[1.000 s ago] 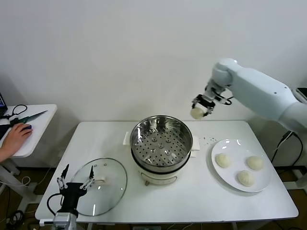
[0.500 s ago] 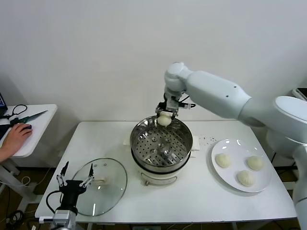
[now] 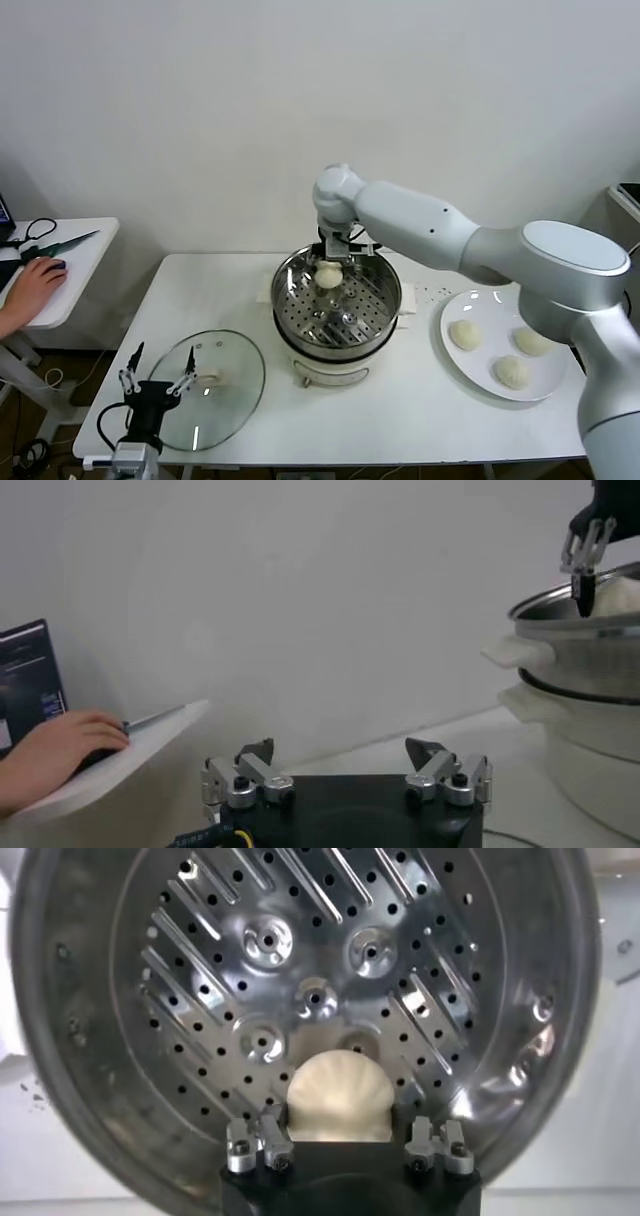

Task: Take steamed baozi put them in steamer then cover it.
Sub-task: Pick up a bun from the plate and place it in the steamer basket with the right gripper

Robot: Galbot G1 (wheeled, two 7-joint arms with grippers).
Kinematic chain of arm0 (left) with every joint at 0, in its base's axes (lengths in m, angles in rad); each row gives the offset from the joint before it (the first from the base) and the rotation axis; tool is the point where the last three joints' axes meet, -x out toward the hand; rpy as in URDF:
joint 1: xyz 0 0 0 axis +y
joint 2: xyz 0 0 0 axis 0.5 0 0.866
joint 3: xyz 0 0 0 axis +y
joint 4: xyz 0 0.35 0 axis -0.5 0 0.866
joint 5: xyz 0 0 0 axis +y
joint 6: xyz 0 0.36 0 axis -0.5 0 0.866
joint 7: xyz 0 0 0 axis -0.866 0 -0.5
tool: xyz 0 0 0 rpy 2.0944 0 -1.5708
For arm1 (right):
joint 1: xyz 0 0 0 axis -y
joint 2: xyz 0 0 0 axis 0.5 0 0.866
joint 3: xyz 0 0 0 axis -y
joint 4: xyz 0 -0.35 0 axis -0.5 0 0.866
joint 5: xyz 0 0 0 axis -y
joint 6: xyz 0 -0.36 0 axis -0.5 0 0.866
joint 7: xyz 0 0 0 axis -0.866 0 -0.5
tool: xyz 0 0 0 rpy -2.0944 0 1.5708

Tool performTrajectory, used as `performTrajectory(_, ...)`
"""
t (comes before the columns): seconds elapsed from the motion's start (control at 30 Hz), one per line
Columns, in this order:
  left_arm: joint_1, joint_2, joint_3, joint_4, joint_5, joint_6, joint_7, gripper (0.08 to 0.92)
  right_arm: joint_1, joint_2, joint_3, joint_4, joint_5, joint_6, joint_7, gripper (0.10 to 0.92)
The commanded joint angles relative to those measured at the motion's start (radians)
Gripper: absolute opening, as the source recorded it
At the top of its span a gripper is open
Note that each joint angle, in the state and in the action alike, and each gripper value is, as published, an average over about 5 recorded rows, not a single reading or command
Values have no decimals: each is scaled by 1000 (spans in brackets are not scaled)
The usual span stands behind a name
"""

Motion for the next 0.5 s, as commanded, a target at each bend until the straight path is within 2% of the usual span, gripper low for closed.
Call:
performTrajectory(0.03, 1, -2, -2, 3, 0, -1, 0, 823, -22, 16, -9, -22, -26, 0, 4, 680)
performTrajectory(0.27, 6, -7, -1, 5, 1, -3, -1, 823, -20, -4, -12, -14, -11, -9, 3, 801)
performTrajectory(0.5, 11, -4, -1, 3, 2, -4, -2, 823, 38, -68, 3, 67, 52, -14, -5, 823)
